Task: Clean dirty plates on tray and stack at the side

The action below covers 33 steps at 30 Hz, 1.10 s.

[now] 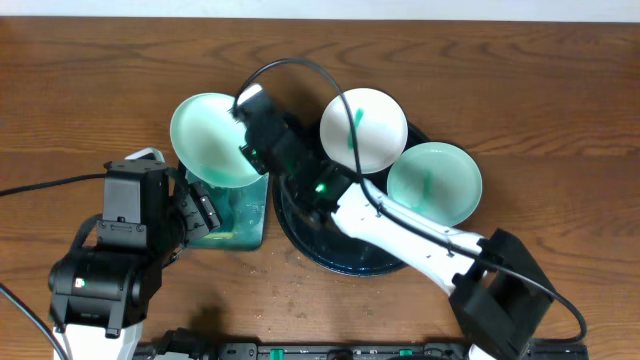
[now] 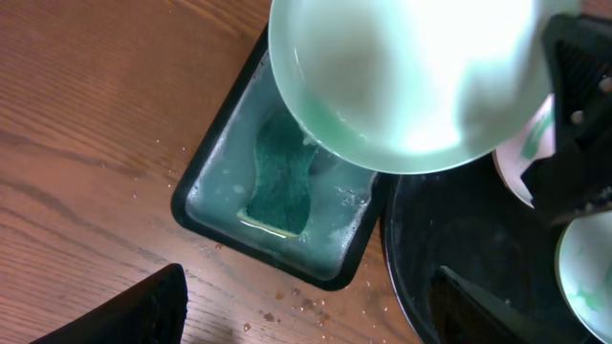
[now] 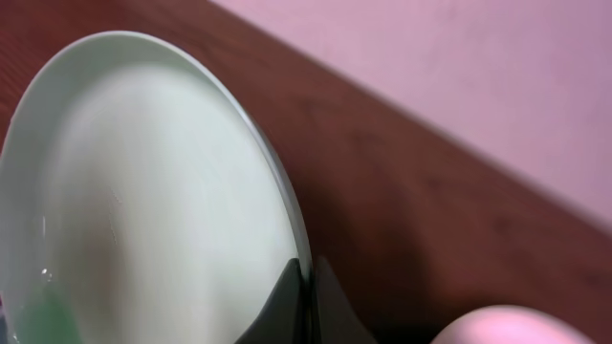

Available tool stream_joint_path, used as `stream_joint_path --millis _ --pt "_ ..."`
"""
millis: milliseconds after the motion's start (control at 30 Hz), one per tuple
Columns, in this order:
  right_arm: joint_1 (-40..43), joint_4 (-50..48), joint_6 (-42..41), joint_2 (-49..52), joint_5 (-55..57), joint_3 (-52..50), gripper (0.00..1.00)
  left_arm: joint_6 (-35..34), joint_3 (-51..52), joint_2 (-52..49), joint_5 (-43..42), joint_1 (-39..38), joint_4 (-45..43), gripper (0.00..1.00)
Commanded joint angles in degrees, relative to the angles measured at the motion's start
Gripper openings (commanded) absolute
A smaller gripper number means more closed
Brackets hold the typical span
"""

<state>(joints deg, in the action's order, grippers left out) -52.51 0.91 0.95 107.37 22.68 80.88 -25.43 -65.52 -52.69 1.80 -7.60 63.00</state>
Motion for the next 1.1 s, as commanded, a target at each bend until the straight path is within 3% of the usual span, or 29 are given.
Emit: stream_joint_path --millis 0,200,467,1067 --pt "-2.9 -1.5 10.7 -3.1 10.2 0.8 0.01 0.3 -1.1 -0.3 0.2 0.3 0.2 0.81" --pt "-7.0 -8.2 21.4 -4.7 22.6 0.8 0.01 0.3 -1.1 -0.7 0.2 0.3 0.2 0.81" --pt "-10.5 -19.6 36.0 -5.1 30.8 0.8 0.01 0.3 -1.1 -0.8 0.2 0.3 0.2 0.81" --pt "-10.6 -23.5 39.0 -5.1 33.0 0.8 0.01 0.3 -1.1 -0.8 0.2 0.3 0.2 0.81"
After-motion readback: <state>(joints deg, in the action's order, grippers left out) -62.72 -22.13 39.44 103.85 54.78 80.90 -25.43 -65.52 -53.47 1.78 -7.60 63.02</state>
